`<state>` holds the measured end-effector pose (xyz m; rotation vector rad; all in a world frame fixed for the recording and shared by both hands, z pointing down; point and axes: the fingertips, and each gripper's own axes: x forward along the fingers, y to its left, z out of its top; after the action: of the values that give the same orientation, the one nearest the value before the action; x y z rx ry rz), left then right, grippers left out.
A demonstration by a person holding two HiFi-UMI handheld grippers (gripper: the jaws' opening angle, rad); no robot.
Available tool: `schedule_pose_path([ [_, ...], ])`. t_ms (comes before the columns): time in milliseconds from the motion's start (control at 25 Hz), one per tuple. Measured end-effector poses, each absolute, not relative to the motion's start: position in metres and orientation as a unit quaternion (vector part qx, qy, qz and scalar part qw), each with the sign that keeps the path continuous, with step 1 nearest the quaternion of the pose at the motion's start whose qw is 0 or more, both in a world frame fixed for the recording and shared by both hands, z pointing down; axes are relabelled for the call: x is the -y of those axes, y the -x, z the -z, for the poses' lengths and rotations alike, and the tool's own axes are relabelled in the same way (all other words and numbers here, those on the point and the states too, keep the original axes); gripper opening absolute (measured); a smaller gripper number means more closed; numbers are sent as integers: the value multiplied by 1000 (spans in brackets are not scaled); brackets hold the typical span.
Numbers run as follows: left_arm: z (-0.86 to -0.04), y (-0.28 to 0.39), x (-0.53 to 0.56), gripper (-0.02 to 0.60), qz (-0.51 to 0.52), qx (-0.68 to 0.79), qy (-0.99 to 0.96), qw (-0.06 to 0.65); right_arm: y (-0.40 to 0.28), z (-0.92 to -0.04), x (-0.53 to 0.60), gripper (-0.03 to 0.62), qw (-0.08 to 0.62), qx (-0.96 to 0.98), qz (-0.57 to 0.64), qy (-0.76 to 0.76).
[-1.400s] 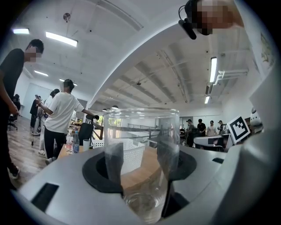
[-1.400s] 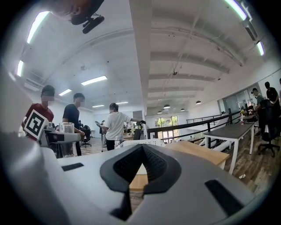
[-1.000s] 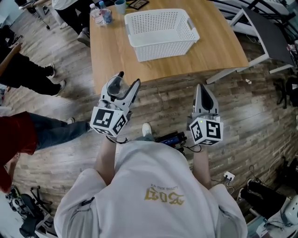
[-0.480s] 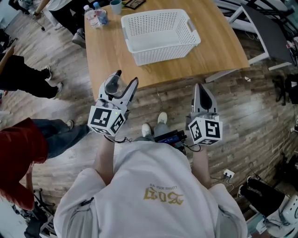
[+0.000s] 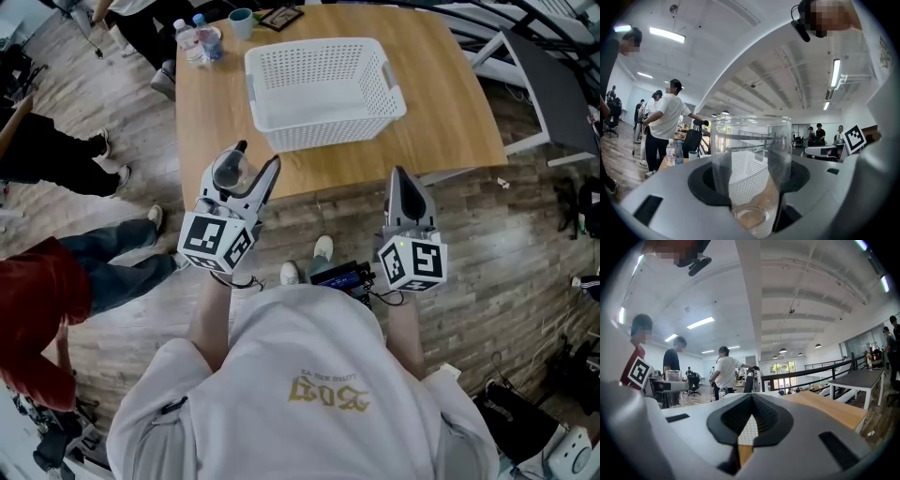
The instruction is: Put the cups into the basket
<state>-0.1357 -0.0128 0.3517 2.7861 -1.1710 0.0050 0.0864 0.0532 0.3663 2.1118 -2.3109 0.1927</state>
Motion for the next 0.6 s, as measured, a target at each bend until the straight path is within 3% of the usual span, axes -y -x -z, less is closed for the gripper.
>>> schedule_pose_path([
  [600,-340,83,56,264,1,428,-903,48,-143,-359,4,9,-13,767,-59,-639],
])
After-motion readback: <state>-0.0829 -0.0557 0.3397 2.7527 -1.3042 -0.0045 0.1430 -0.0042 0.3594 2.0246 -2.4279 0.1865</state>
